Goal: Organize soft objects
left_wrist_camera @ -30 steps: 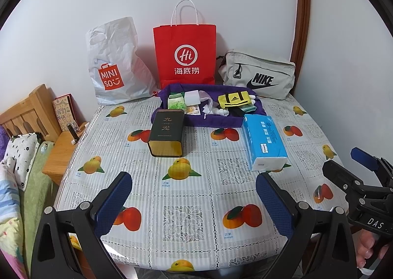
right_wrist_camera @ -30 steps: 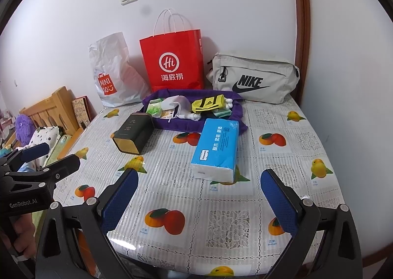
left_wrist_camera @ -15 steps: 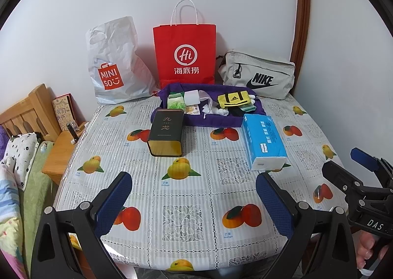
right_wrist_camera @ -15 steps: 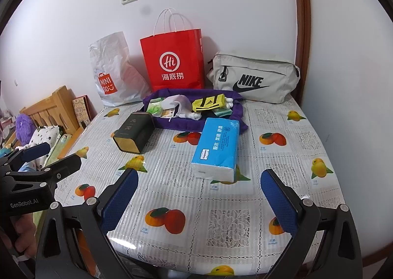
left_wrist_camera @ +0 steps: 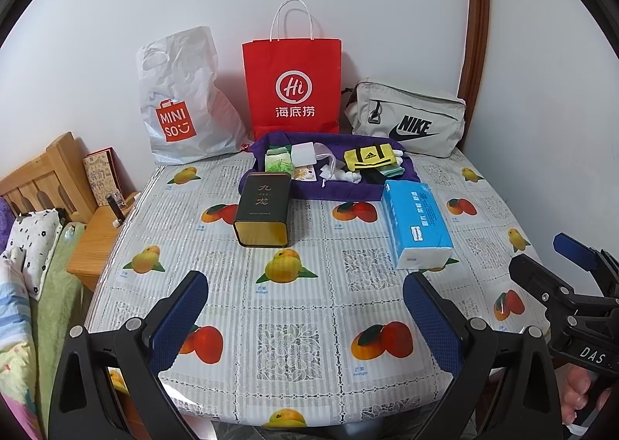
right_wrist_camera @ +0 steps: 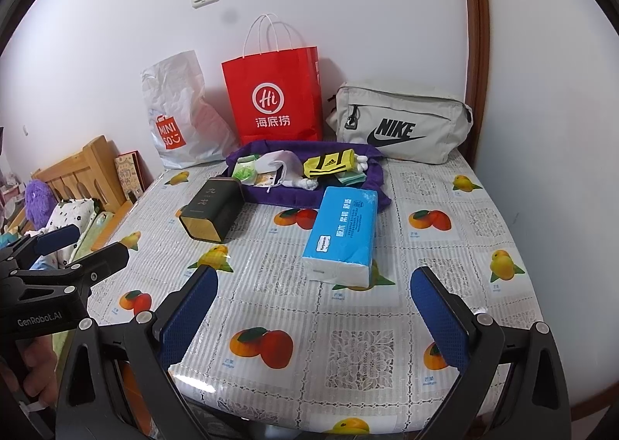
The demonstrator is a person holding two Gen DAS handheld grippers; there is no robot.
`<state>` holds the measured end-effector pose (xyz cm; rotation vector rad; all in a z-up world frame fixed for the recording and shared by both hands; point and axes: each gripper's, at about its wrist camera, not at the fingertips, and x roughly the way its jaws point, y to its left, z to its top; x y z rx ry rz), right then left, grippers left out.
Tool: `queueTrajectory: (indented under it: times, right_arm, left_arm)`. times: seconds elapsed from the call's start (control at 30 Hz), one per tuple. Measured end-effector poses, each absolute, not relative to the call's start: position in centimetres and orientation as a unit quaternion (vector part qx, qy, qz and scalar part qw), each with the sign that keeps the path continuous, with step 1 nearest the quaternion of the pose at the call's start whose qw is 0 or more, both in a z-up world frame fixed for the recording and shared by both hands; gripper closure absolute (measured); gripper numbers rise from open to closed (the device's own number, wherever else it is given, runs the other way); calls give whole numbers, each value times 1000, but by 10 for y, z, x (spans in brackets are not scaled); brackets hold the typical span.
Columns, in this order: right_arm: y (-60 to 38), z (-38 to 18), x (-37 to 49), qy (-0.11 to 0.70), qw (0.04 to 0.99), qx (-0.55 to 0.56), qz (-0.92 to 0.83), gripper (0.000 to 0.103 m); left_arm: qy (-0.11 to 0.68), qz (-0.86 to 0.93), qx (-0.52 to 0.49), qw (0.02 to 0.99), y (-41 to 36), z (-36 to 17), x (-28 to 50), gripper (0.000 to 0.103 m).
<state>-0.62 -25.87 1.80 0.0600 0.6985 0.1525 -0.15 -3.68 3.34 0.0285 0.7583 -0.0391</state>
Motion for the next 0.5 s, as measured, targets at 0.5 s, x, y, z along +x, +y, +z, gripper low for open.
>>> queueTrajectory:
  times: [0.5]
  right_arm:
    - [-257,18,-8,343,936,26,77,4]
  left_arm:
    - [370,-18,15,929,-36,33,-1,1]
